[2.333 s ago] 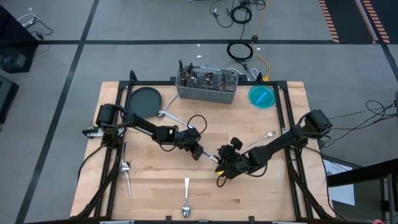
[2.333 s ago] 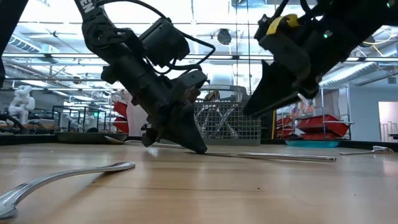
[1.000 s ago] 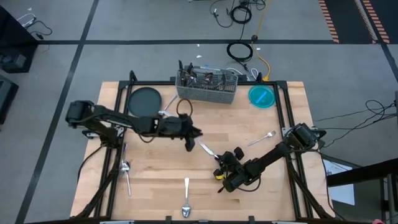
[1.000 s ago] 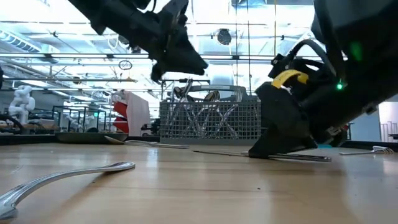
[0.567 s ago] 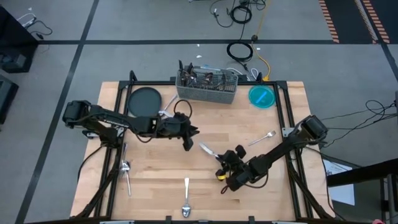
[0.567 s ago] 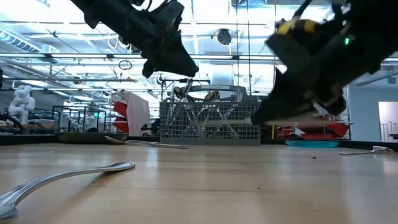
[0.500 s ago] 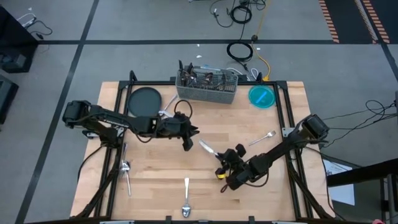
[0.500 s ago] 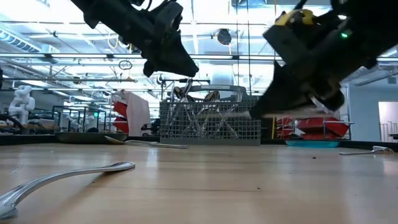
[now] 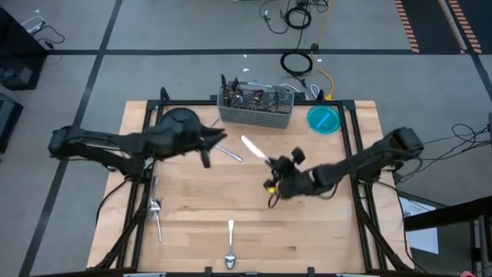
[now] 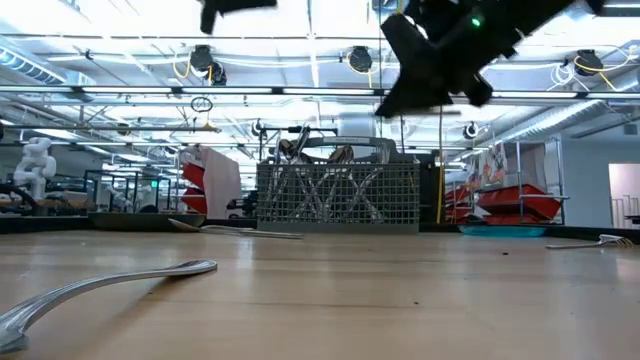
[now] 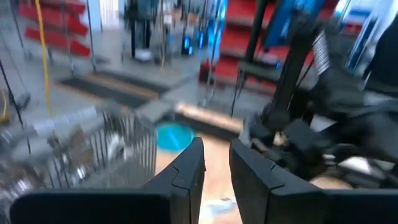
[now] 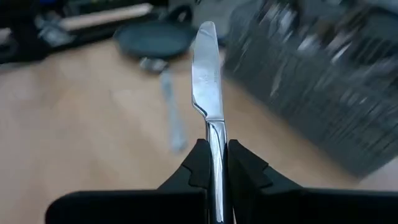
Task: Sort silverware
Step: Put the knife into the silverware basket
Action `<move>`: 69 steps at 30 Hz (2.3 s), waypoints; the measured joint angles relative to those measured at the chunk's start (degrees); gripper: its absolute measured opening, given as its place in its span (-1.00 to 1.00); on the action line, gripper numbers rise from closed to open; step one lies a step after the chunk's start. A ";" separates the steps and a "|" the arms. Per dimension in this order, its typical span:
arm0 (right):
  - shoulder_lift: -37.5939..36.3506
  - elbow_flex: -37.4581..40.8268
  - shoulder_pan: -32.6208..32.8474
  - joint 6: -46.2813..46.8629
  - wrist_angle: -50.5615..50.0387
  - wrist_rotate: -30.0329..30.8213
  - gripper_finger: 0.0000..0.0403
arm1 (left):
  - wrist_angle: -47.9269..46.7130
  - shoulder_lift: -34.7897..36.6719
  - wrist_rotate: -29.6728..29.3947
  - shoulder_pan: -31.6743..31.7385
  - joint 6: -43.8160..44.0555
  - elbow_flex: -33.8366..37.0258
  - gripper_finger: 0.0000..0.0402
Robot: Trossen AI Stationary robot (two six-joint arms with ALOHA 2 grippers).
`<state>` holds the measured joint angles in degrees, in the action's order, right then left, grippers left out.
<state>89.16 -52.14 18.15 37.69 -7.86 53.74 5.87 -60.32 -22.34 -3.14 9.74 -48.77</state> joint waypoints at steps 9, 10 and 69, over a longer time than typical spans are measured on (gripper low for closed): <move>-6.94 -0.07 -11.90 -29.97 25.19 -5.55 -0.93 | 2.96 5.47 -0.73 2.35 -1.12 -0.07 -0.59; -6.94 -0.07 -12.81 -33.19 29.75 -7.22 -0.93 | 4.25 5.25 -0.73 3.14 0.79 -0.07 -0.59; -6.97 -1.07 -21.14 -51.29 49.67 -19.51 -0.93 | 44.07 -20.60 24.10 24.43 22.50 -3.61 -0.04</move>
<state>82.19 -53.21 -2.98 -13.61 41.81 34.23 49.94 -80.92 1.76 21.29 32.24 -52.38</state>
